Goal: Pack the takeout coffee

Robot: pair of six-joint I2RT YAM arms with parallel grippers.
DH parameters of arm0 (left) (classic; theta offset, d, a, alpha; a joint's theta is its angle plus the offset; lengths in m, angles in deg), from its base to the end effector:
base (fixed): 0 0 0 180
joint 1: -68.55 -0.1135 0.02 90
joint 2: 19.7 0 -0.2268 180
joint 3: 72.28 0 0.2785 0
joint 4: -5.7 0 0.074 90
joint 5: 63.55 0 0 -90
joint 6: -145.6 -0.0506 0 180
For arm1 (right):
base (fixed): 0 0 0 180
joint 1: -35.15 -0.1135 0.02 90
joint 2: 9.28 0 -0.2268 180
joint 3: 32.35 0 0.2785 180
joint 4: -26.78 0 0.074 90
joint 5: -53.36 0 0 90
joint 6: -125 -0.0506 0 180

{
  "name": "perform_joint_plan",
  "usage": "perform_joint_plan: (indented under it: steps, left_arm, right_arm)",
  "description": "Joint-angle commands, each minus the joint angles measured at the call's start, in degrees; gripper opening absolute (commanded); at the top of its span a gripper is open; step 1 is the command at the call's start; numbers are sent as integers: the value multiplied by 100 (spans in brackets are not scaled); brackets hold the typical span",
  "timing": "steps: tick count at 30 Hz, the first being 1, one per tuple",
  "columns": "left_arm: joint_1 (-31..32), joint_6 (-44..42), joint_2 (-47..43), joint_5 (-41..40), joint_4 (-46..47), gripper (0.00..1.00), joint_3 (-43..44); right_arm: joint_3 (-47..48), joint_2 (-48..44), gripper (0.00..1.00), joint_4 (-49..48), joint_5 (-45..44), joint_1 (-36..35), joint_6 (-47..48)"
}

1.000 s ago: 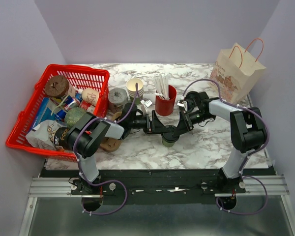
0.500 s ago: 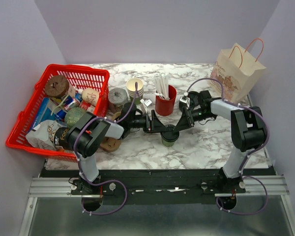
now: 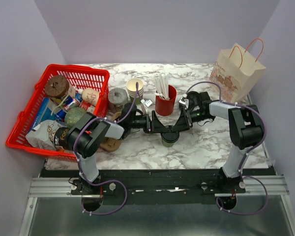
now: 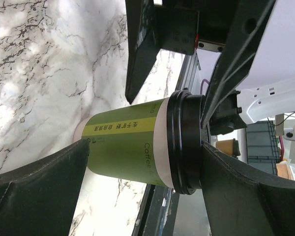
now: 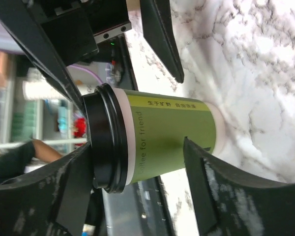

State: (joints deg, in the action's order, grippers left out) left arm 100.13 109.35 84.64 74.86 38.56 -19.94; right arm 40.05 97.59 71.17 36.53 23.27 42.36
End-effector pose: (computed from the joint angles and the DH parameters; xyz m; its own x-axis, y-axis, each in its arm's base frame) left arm 0.2777 -0.2152 0.0785 -0.9309 -0.0561 -0.3609 0.3362 0.2541 -0.9069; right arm 0.3155 0.1159 0.0859 -0.9214 -0.2317 -0.3119 -0.3616 0.2174 0.9066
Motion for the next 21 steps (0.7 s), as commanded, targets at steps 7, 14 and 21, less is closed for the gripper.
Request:
perform_joint_plan:
  steps: [7, 14, 21]
  left_arm:
    - [-2, -269, 385, -717, -557, 94, -351]
    - [51, -286, 667, -955, -478, 94, -439]
    - [139, -498, 474, -719, -215, 94, -369]
  right_arm:
    - [-1039, 159, 67, -1672, -259, 19, -1727]
    - [-1136, 264, 66, -1990, -241, 19, -1949]
    - [-1057, -95, 68, -1999, -399, 19, -1615]
